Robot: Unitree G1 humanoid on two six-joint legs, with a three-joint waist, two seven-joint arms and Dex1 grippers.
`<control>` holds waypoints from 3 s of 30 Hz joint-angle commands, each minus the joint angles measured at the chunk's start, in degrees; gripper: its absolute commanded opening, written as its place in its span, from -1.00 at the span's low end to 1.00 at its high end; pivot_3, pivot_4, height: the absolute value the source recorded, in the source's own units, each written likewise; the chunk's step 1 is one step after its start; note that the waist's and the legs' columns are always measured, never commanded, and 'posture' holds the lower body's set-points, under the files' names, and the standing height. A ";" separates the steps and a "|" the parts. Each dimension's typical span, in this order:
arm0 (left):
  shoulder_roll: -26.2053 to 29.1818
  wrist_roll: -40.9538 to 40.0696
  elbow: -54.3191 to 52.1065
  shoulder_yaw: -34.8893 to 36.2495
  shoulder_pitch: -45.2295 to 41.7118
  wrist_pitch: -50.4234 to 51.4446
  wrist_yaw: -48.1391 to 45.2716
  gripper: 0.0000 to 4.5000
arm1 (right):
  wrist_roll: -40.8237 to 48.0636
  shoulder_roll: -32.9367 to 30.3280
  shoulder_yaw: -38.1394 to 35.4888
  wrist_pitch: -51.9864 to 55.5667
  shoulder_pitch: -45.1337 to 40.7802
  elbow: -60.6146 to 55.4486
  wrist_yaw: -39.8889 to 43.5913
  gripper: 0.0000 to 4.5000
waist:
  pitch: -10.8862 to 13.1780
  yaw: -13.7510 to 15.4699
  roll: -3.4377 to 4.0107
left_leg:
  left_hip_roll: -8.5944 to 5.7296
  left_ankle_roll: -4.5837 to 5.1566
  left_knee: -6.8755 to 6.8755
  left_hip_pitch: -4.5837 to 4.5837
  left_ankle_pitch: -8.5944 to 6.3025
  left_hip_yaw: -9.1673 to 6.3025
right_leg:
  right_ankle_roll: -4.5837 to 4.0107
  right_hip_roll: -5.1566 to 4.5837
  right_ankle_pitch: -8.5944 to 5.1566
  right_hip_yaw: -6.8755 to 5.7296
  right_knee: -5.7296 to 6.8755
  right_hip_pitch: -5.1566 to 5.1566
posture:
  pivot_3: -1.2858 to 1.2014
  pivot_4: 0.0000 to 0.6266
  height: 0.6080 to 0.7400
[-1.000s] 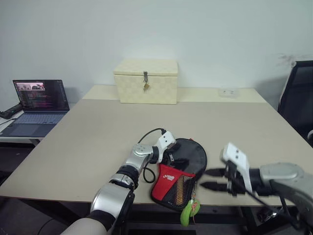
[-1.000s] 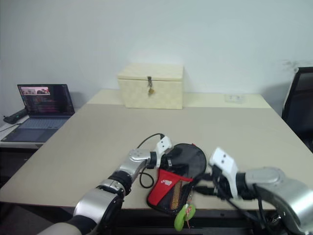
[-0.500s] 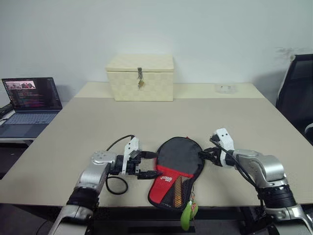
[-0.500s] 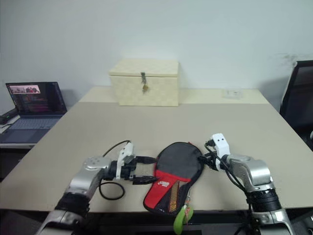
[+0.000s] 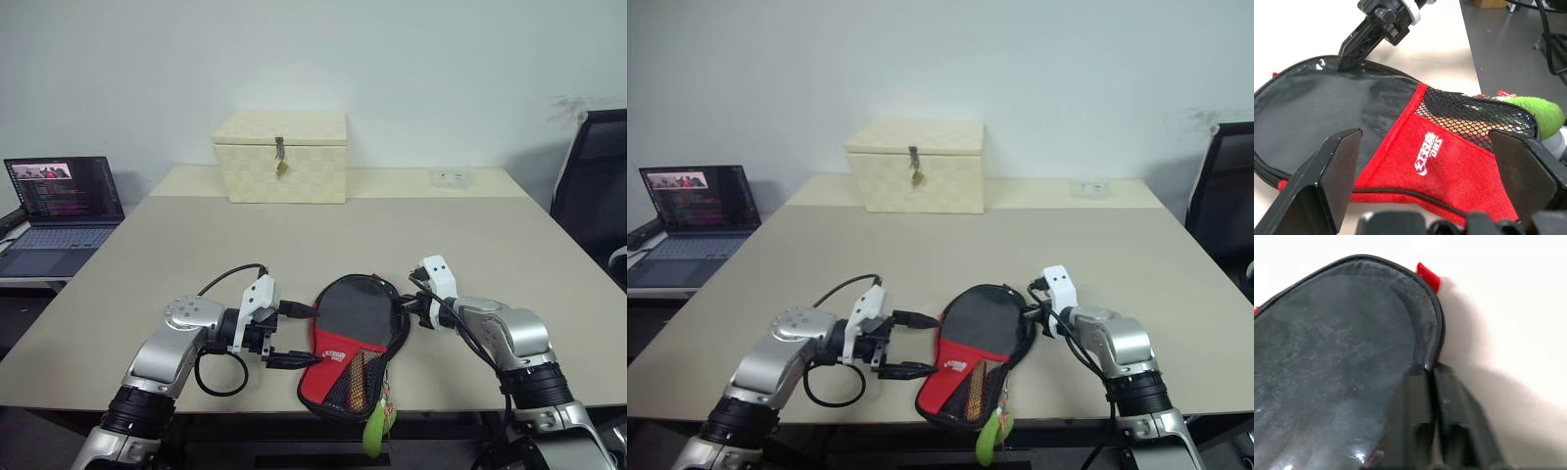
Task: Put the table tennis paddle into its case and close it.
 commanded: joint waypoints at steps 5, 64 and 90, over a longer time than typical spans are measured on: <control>0.82 -0.93 -4.20 -0.02 0.65 -1.40 2.09 1.00 | -4.31 -0.09 3.93 -6.97 -7.23 7.84 3.39 -0.99 | 0.02 -0.84 0.03 | 0.01 0.05 0.01 0.07 0.04 0.08 | -0.03 0.02 0.03 0.08 0.02 0.01 | 0.03 -0.52 1.00; -18.04 18.54 65.70 -7.25 -30.37 -37.08 8.86 1.00 | 3.86 -17.07 -0.77 5.02 22.05 -30.77 10.60 0.98 | 0.38 0.00 0.27 | -0.23 0.16 0.46 -0.35 0.11 -0.11 | 0.20 0.39 0.11 -0.15 0.00 -0.06 | 0.03 -0.52 1.00; -17.85 20.77 66.97 -6.82 -28.60 -37.87 8.12 1.00 | 1.05 -22.43 1.51 0.38 20.59 -26.77 12.20 -0.98 | 0.19 0.04 0.10 | -0.21 0.16 0.56 -0.06 0.10 -0.07 | 0.36 0.42 0.13 -0.09 -0.05 0.25 | 0.03 -0.52 1.00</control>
